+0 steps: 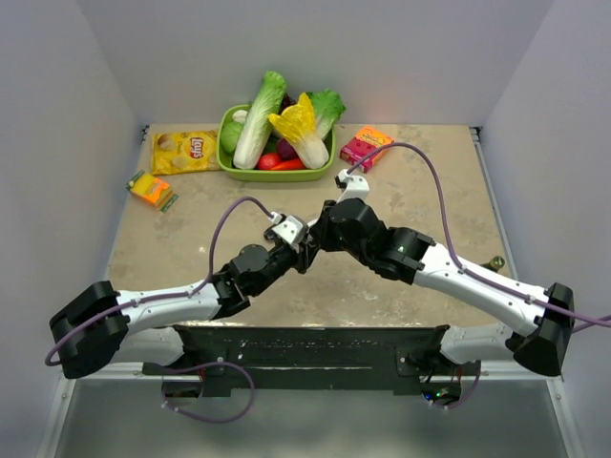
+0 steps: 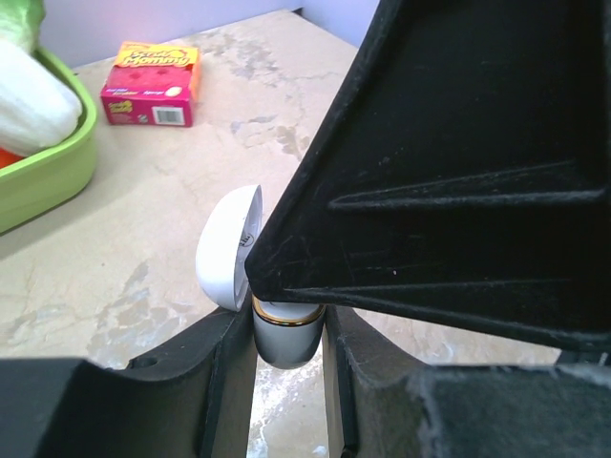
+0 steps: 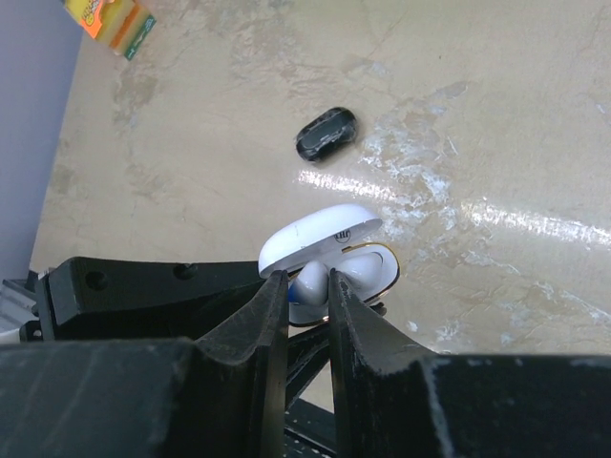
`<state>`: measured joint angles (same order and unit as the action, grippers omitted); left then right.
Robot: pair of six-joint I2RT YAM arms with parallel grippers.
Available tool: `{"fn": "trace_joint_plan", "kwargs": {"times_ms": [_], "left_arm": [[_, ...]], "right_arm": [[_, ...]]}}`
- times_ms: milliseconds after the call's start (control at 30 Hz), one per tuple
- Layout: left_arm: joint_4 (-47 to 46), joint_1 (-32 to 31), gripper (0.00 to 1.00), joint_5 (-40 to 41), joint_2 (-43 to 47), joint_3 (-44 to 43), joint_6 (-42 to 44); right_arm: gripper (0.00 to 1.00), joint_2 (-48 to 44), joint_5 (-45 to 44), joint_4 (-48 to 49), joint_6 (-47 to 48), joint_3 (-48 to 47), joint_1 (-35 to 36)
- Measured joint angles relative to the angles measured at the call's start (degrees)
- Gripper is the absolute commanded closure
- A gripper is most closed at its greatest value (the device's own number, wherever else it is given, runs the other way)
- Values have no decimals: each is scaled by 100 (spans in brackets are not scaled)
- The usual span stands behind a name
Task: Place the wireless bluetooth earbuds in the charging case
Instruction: Adjust the earbud with the charging case, then close the charging case.
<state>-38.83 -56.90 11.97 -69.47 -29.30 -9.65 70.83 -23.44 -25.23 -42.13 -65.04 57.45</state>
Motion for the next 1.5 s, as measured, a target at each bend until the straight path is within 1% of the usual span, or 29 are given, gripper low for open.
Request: {"fn": "trace_joint_plan", "kwargs": {"times_ms": [200, 600, 700, 733, 767, 800, 900, 1000, 1100, 1300, 1433, 1500], "left_arm": [[-85, -98, 100, 590, -136, 0, 24], [-463, -212, 100, 1191, -308, -2, 24], [-546, -234, 100, 1322, -337, -2, 24], [-570, -240, 100, 1349, -345, -2, 24], [-595, -245, 100, 1375, -358, -2, 24], [-612, -245, 100, 1384, -367, -2, 22], [-610, -232, 100, 1537, -385, -2, 24], [-629, -127, 100, 1814, -393, 0, 26], [-640, -122, 100, 1956, -393, 0, 24], [-708, -122, 100, 1956, -391, 13, 24], [-776, -81, 100, 1502, -205, 153, 24], [-844, 0, 100, 953, -24, 273, -11]], "right_arm": [[100, 184, -7, 66, -186, -57, -55], [100, 199, -50, 203, -476, -61, -90], [87, 199, -61, 256, -540, -61, -92], [79, 199, -61, 260, -546, -61, -92], [76, 199, -66, 264, -551, -61, -92], [68, 199, -68, 267, -560, -61, -92], [60, 190, -48, 205, -592, -74, -90], [54, 186, -61, 94, -592, -90, -74], [51, 186, -83, 7, -590, -129, -85], [46, 142, -120, -214, -542, -238, -83], [44, -170, -260, -476, -293, -323, -72], [43, -463, -326, -529, -33, -400, -61]]}}
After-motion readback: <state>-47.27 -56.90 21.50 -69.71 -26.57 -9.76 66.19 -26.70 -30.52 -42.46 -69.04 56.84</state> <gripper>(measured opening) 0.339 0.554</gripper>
